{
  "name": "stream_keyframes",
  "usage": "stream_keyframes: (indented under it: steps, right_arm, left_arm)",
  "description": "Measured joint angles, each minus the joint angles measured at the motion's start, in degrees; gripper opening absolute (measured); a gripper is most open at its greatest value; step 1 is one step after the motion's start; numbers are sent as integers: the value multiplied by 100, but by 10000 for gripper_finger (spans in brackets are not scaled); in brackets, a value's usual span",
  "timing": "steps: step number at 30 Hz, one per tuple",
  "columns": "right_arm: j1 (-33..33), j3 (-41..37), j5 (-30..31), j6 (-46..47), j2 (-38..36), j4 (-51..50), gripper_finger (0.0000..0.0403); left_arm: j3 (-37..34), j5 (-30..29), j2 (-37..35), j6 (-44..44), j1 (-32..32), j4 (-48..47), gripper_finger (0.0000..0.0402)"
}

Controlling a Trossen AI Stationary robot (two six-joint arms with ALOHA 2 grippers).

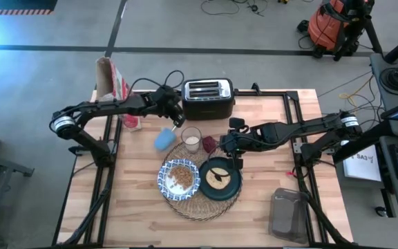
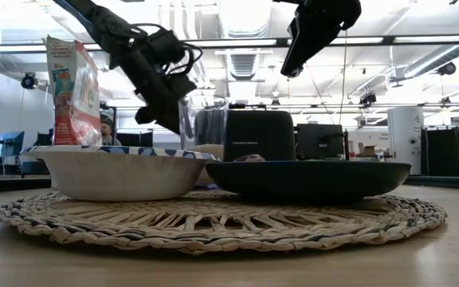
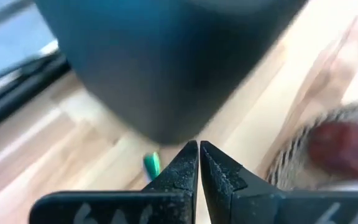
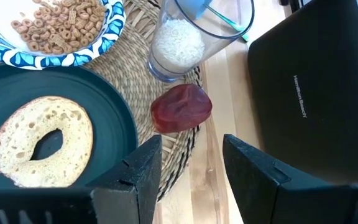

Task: Arrange a breakfast setting
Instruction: Move the iridescent spoon to the middle left of the table

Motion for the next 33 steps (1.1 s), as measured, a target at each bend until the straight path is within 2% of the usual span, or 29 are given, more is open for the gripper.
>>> stream_keyframes:
  steps: [8,23,29,33]
  right_arm:
    - [0,0,0,-54,0,-15,160]
    - [0,0,0,-109,0,-6,160]
    - [0,-1,0,-109,0,-4,160]
    - [-2,-2,0,-107,0,-13,160]
  left_arm:
    - [23,-7,0,235,0,-1037,14]
    - [19,2,58,127,0,-1228,140]
    - [60,68,669,40,1,-1309,155]
    - [387,113,1223,235,0,-1355,155]
